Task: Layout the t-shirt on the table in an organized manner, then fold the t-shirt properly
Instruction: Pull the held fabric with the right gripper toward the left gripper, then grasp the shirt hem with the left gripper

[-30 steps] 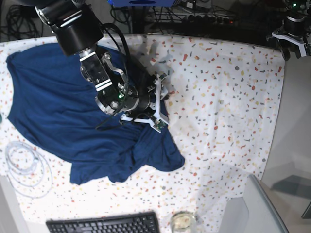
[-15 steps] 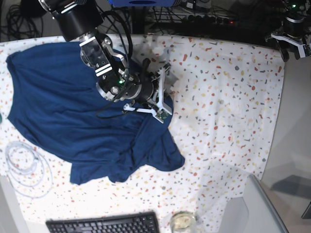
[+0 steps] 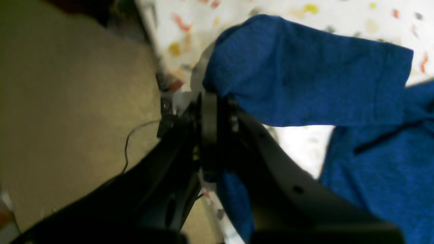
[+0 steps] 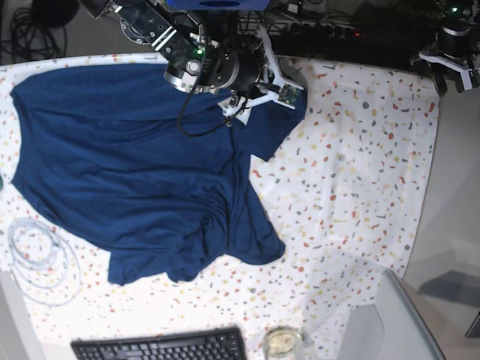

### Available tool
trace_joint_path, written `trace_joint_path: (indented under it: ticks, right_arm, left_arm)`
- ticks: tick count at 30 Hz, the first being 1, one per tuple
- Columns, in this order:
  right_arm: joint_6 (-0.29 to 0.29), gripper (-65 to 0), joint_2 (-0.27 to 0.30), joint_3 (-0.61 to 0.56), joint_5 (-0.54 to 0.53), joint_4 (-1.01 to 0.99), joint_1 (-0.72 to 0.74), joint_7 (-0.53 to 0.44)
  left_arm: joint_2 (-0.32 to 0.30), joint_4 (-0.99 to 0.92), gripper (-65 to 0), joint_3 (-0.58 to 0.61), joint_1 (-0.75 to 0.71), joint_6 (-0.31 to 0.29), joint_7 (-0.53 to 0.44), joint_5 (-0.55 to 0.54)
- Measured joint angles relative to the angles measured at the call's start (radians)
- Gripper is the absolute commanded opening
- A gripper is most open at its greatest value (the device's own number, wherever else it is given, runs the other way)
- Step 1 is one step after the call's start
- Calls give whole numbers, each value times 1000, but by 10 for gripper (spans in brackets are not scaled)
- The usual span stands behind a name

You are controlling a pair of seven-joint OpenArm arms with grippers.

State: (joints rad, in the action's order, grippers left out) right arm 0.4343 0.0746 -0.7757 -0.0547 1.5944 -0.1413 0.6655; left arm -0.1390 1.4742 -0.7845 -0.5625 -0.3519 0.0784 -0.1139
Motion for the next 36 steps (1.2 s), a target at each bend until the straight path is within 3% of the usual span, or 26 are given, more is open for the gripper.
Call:
trace_joint_path:
  ticks: [5, 7, 11, 13, 17, 19, 21, 23, 24, 26, 30, 32, 36]
  right_arm:
    - [0, -630, 5, 14, -4, -25, -5, 5]
    - [0, -563, 5, 37, -2, -18, -3, 2]
    - [0, -369, 11, 46, -6, 55, -8, 4]
    - [8, -329, 1, 113, -23, 82, -11, -13]
    - [-1, -330, -1, 286, -3, 86, -2, -6]
    - [-8, -330, 5, 351, 6, 87, -5, -3]
    - [-5, -330, 2, 416, -5, 87, -19, -3]
    - [0, -330, -5, 504, -15, 87, -39, -6]
    - [0, -332, -7, 552, -11, 87, -48, -9]
    - [2, -332, -9, 649, -12, 87, -61, -6]
    - [0, -336, -4, 835, -1, 87, -76, -5]
    - [0, -380, -4, 903, -1, 87, -79, -3]
    - [0, -606, -9, 1041, -13, 87, -78, -7]
  left_arm:
    - [-1, 0, -382, 12, 16, 1, -2, 0]
    - [-3, 1, -382, 48, 16, 7, -4, 0]
    - [3, 1, -382, 94, 13, -7, 0, 0]
    - [-1, 5, -382, 124, 13, 4, 0, -11]
    - [6, 83, -385, 316, 5, 12, 10, -8]
    - [25, 137, -402, 430, 13, -17, 0, -14]
    - [30, 173, -484, 526, 18, -12, -8, -18]
    - [16, 175, -625, 625, 34, 11, -3, -14]
    - [13, 166, -650, 658, 53, 8, 15, -10]
    - [10, 129, -650, 728, 103, 10, 34, -3]
    - [26, 23, -650, 807, 238, 51, 185, -18]
    - [19, -11, -650, 810, 271, 74, 234, -11]
    - [6, -14, -650, 773, 265, 84, 270, -6]
